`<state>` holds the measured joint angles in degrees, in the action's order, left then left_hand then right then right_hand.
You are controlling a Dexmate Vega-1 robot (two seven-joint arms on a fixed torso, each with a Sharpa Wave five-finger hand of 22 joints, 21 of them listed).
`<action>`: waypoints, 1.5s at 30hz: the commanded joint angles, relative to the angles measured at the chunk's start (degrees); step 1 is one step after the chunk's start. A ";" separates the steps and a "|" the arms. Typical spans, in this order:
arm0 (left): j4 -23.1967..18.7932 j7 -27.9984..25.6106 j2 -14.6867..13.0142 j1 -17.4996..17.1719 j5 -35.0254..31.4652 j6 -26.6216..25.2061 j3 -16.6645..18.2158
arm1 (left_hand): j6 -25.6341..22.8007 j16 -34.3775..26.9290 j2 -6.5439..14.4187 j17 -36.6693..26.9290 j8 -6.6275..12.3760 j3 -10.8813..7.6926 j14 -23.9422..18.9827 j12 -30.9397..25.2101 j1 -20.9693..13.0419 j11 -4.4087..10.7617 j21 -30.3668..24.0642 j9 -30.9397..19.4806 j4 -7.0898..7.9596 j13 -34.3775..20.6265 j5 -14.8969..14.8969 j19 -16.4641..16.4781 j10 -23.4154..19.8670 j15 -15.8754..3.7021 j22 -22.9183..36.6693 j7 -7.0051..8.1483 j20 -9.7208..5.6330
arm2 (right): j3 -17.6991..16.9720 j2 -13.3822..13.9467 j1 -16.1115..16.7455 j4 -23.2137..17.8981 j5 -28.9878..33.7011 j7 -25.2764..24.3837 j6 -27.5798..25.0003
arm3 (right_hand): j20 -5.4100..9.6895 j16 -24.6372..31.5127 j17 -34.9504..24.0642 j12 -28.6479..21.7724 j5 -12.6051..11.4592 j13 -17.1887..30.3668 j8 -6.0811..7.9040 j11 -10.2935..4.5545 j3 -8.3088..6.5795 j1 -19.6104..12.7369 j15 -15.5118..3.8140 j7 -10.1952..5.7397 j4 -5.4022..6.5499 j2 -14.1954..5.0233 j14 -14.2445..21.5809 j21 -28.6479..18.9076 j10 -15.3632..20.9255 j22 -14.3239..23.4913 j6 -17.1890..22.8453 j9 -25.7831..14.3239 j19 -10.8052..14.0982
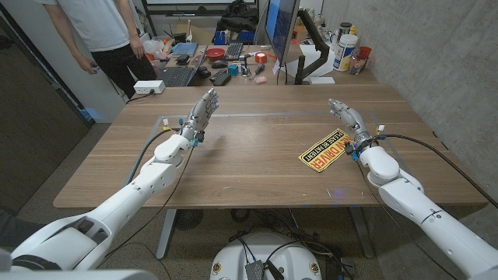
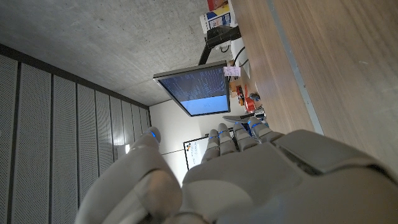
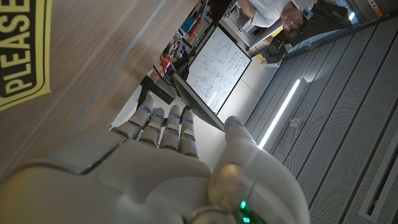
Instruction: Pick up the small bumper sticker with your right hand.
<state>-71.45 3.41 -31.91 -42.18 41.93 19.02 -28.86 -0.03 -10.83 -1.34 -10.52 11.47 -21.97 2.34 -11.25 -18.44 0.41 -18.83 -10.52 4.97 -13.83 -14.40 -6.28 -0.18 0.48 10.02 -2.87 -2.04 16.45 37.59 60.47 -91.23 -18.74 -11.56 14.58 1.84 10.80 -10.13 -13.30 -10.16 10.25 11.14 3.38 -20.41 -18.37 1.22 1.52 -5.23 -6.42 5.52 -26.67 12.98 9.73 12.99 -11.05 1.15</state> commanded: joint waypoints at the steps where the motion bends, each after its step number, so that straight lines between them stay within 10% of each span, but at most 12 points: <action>1: 0.13 0.27 0.36 0.02 0.03 0.30 0.09 | -0.45 -0.28 -0.17 -0.16 0.23 0.12 0.09 -0.27 -0.51 0.15 0.35 -0.25 -0.28 -0.05 0.07 -0.39 -0.05 0.01 0.07 -0.04 -0.43 | -1.06 2.64 3.22 -4.15 4.61 -3.60 -1.61 | 0.52 -0.16 -0.08 0.29 -0.32 0.31 0.07 -0.21 -0.32 -0.80 -0.06 -0.16 -0.47 -0.08 -0.23 0.15 -0.20 0.19 0.12 -0.14 -0.07; 45: 1.14 1.75 0.67 0.81 0.30 0.68 0.89 | -1.03 -0.22 -0.20 -0.12 0.14 0.70 -0.13 -0.33 -0.55 0.51 1.54 -0.25 -0.37 1.33 0.43 0.03 -0.26 -0.38 0.07 0.01 -1.50 | -1.30 4.87 10.31 -16.38 29.66 -13.36 -13.23 | 0.17 0.44 -0.30 0.95 -0.08 0.37 0.04 -0.25 0.22 -1.54 -0.18 -0.16 -1.15 0.07 0.91 1.70 -1.36 0.24 -0.54 -0.17 -0.09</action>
<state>-70.31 5.17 -31.31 -41.28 42.08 19.76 -28.26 -0.52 -10.83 -1.34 -10.51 11.47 -21.48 2.12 -11.26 -18.44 0.41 -17.35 -10.51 4.49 -12.50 -13.97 -6.28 -0.18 0.26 10.00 -2.76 -2.04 15.23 42.42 69.23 -105.00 5.40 -23.51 4.19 1.84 10.80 -10.27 -12.41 -10.16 10.55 11.14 3.08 -20.40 -19.29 1.01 1.33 -6.16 -6.10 5.74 -25.39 11.85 9.72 12.37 -11.05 1.16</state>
